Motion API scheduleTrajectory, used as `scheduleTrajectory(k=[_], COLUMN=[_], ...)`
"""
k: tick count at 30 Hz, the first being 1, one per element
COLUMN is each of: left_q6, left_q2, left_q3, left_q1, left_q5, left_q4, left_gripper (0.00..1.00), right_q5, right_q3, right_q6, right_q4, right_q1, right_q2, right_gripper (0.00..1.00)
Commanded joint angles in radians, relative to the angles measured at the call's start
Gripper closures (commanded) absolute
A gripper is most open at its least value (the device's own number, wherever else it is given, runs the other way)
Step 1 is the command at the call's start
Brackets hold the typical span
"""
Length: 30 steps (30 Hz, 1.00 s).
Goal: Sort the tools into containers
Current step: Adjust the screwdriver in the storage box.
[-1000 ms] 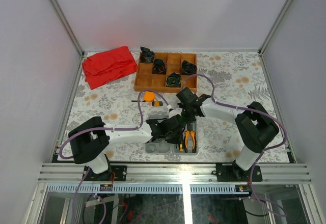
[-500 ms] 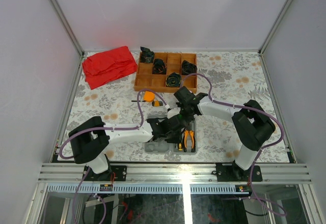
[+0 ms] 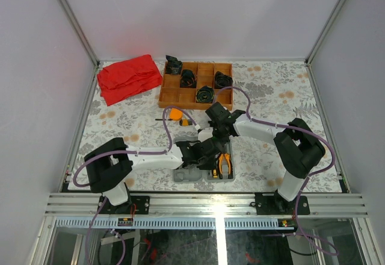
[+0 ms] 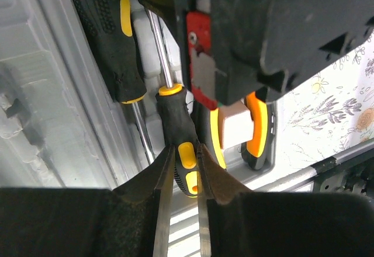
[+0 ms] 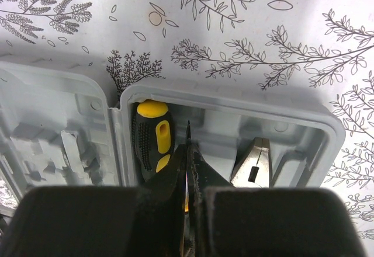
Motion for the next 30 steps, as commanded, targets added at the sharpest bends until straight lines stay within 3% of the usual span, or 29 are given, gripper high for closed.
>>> scheduleTrajectory(k=[1, 9, 18, 30], left_q6=[0.129, 0.147, 0.168, 0.188], left_q2=[0.235, 0.110, 0.075, 0.025], left_q3=[-0.095, 0.029, 0.092, 0.090], left_q1=[-0.083, -0.083, -0.080, -0.058], left_q5=[0.147, 0.115, 0.082, 0.044], left_q4=[-0.057, -0.150, -0.202, -0.233], left_gripper=[1.00, 1.00, 1.00, 0.83], right_q5=[0.165, 0.186, 0.185, 0.173], right_q3=[-0.149, -0.132, -0.108, -0.105], right_q6=[-0.067, -0.068, -0.070, -0.068], right_q4=[-0.025, -0.045, -0.058, -0.066], right_q1=[0.072, 0.084, 0.088, 0.090], right_q2=[0.275, 0.309, 0.338, 0.310], right_gripper=[1.00, 1.00, 1.00, 1.00])
